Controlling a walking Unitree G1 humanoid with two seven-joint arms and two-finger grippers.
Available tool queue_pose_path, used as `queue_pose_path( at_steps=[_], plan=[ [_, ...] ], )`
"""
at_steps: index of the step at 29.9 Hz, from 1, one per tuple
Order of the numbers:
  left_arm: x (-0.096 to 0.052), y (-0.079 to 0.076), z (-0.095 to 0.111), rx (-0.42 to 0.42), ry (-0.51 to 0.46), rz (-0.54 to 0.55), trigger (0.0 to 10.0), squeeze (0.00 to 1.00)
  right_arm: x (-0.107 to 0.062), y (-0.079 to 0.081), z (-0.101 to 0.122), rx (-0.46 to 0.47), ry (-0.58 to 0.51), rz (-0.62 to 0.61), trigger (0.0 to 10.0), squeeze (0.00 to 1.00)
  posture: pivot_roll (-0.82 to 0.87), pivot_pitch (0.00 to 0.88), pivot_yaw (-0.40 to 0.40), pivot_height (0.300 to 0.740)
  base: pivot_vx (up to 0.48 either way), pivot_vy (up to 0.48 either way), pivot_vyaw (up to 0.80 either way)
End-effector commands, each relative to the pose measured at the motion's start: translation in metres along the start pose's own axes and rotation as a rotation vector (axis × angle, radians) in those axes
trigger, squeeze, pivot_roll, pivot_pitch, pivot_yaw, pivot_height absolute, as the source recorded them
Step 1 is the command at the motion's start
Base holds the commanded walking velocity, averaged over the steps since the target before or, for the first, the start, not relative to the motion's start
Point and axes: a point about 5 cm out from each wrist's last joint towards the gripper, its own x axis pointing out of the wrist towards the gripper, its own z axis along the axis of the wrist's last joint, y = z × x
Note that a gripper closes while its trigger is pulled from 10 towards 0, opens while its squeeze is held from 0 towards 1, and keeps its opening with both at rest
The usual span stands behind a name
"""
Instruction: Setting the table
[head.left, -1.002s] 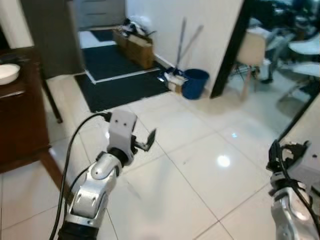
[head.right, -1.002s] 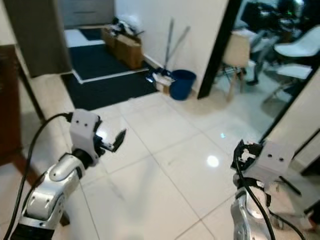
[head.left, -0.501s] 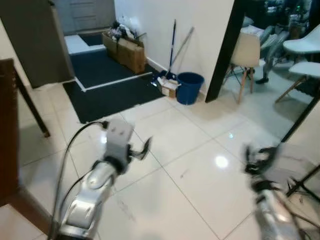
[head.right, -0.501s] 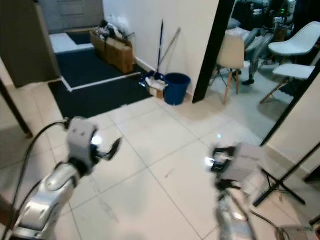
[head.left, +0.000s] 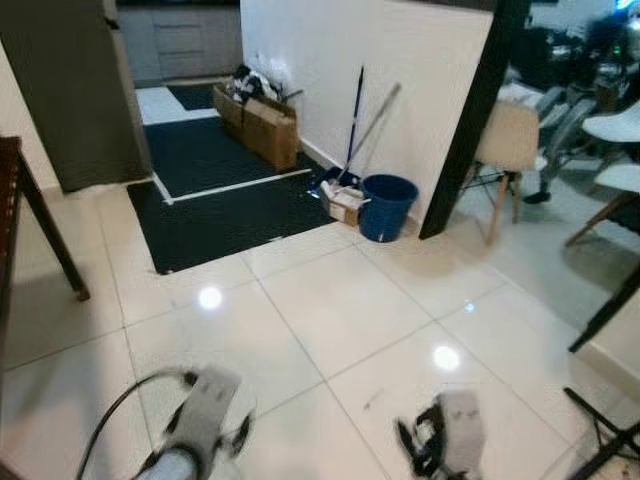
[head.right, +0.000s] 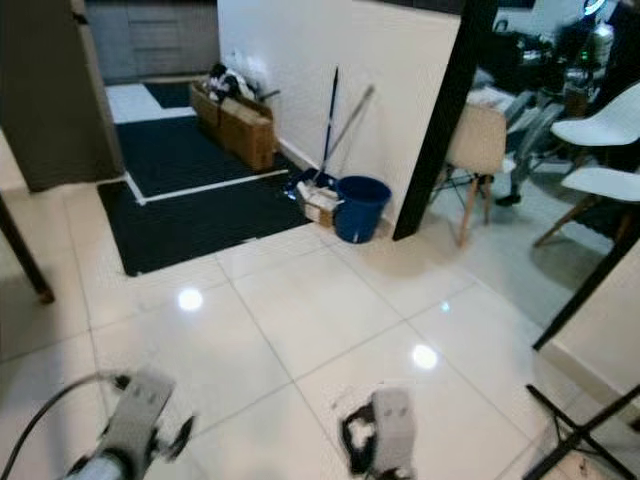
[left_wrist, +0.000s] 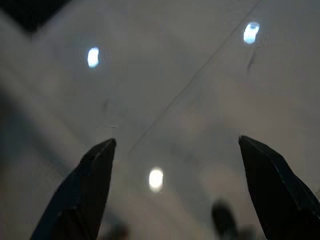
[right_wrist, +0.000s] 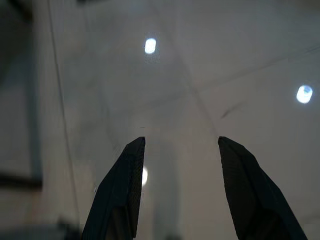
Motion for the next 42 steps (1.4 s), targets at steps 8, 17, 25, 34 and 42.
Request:
queue_pose_path(
  at_steps=[8,17,25,34,42],
  plan=[
    [-0.005,-0.005,-0.013,-0.083,-0.041,0.116,10.0,0.00,-0.007,-0.028,0.001,-0.040,-0.072,-0.171,10.0,0.00,0.04,0.056,0.005,0.740,0.480,0.000,0.00],
    [-0.002,-0.003,-0.012,-0.096,-0.086,0.189,10.0,0.00,-0.002,-0.033,0.007,-0.050,-0.119,-0.176,10.0,0.00,0.06,0.056,-0.017,0.740,0.480,0.000,0.00],
    [-0.008,0.000,-0.005,-0.104,-0.148,0.245,10.0,0.00,0.010,-0.029,0.015,-0.021,-0.141,-0.156,10.0,0.00,0.11,0.061,-0.047,0.740,0.480,0.000,0.00],
    [-0.009,-0.003,-0.005,-0.100,-0.160,0.248,10.0,0.00,0.012,-0.029,0.018,-0.014,-0.164,-0.151,10.0,0.00,0.11,0.063,-0.042,0.740,0.480,0.000,0.00],
    [-0.005,-0.005,0.000,-0.069,-0.169,0.224,10.0,0.00,0.011,-0.022,0.012,0.021,-0.152,-0.095,10.0,0.00,0.09,0.064,-0.018,0.740,0.480,0.000,0.00]
  ],
)
